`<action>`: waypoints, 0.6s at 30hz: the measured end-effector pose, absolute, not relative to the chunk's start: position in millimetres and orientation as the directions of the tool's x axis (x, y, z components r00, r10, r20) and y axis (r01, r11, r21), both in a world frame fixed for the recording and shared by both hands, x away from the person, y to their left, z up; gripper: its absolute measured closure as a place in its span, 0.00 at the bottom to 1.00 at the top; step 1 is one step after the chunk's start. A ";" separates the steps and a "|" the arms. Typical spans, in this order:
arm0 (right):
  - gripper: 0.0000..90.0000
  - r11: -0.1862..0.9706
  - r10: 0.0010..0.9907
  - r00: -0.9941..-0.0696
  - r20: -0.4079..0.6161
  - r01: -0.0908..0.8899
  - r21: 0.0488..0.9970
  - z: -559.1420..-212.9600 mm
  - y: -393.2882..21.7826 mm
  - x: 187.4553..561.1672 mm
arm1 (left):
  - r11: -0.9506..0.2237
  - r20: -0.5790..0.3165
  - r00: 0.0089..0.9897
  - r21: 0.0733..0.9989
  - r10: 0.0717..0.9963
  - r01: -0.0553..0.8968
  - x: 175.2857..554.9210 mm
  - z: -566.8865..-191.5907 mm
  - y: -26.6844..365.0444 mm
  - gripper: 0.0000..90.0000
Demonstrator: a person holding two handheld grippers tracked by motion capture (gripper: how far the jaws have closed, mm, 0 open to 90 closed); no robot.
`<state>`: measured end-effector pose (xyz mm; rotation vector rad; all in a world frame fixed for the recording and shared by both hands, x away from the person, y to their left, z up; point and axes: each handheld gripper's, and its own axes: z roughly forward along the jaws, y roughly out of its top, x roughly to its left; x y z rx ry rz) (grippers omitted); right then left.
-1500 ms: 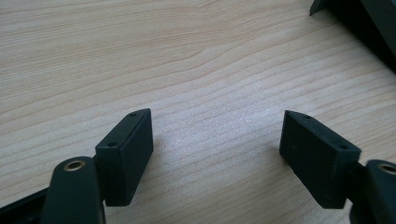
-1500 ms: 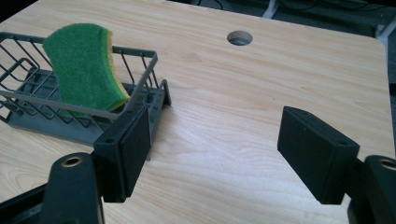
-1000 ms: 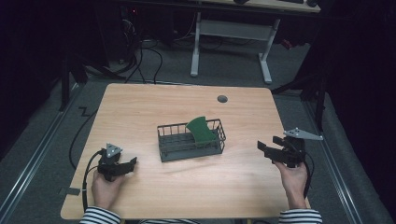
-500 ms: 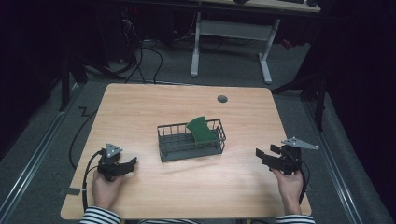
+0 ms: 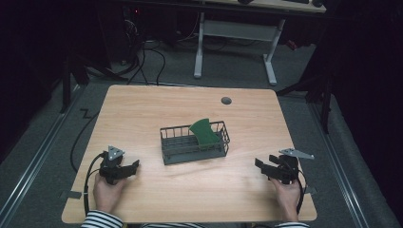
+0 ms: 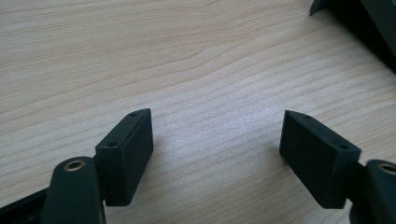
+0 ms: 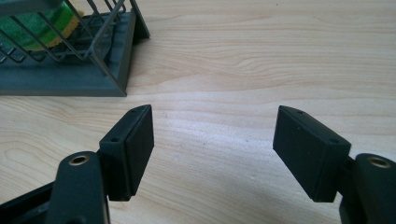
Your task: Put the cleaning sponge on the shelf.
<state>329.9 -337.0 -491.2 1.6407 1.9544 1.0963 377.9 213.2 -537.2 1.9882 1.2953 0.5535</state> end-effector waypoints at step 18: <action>0.34 0.047 0.965 -0.217 0.147 0.694 0.719 -527.2 -330.2 330.3 | -0.264 -0.017 0.411 0.741 0.911 0.617 377.9 -537.1 213.2 0.29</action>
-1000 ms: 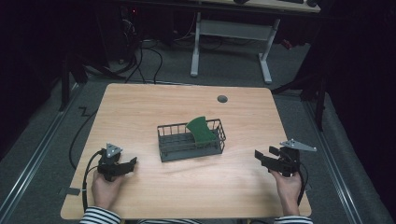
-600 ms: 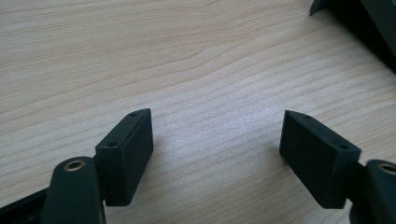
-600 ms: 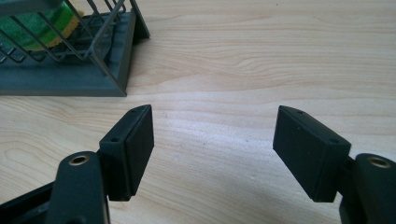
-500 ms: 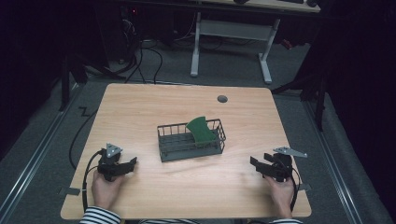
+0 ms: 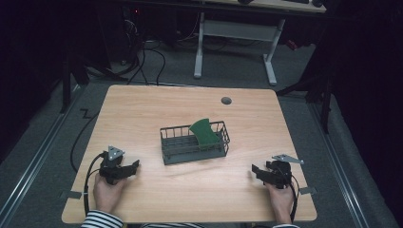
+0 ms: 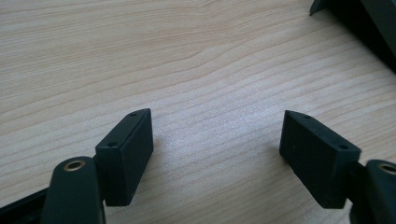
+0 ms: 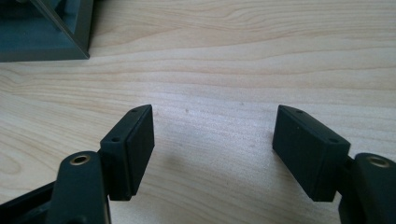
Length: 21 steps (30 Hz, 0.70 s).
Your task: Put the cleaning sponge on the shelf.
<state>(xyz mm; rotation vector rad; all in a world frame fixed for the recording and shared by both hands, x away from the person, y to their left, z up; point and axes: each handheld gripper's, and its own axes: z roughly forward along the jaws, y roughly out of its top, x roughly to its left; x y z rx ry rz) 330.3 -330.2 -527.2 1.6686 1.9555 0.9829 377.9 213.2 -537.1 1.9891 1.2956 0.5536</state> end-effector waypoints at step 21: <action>0.32 0.160 0.977 -0.211 -0.020 0.672 0.723 -530.8 -315.5 329.1 | -0.264 -0.017 0.411 0.741 0.912 0.617 377.3 -537.1 213.1 0.29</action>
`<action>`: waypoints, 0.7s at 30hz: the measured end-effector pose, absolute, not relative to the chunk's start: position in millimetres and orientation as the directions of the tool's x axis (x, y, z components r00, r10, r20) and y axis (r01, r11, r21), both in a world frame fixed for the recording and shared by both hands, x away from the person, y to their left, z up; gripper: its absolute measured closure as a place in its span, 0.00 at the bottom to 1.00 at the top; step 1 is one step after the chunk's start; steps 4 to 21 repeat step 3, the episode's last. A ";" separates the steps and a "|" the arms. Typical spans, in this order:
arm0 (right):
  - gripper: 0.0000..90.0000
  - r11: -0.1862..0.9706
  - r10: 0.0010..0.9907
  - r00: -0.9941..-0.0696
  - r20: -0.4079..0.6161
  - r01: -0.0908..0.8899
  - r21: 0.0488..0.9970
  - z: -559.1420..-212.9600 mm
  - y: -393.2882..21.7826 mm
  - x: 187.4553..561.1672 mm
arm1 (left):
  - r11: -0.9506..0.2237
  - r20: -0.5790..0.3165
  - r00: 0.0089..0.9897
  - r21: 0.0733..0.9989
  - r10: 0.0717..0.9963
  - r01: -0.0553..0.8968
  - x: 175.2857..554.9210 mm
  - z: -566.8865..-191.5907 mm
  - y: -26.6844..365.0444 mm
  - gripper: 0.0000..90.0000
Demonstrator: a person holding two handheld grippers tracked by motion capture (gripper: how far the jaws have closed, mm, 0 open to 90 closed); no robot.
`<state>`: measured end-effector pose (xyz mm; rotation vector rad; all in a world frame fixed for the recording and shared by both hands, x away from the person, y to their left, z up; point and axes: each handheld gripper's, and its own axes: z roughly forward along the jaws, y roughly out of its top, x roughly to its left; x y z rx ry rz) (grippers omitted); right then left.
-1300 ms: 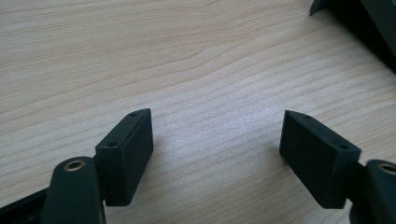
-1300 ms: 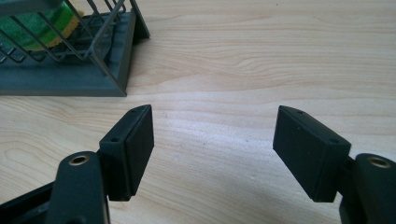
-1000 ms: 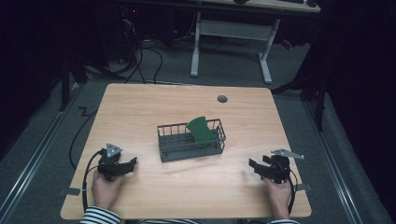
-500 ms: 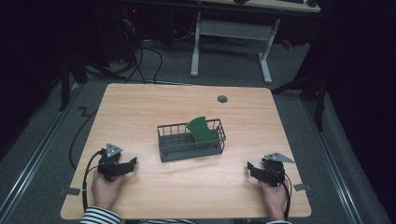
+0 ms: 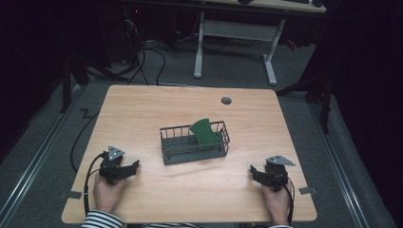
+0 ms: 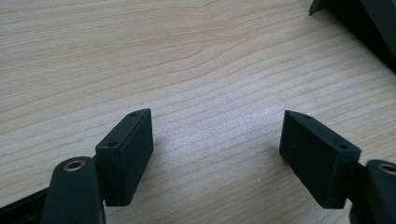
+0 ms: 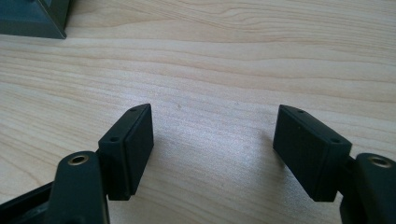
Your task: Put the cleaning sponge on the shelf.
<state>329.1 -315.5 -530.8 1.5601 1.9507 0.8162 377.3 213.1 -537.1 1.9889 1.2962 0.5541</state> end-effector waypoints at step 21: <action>0.32 0.160 0.977 -0.211 -0.020 0.672 0.723 -530.8 -315.5 329.1 | -0.264 -0.017 0.411 0.741 0.912 0.618 377.2 -537.1 213.1 0.29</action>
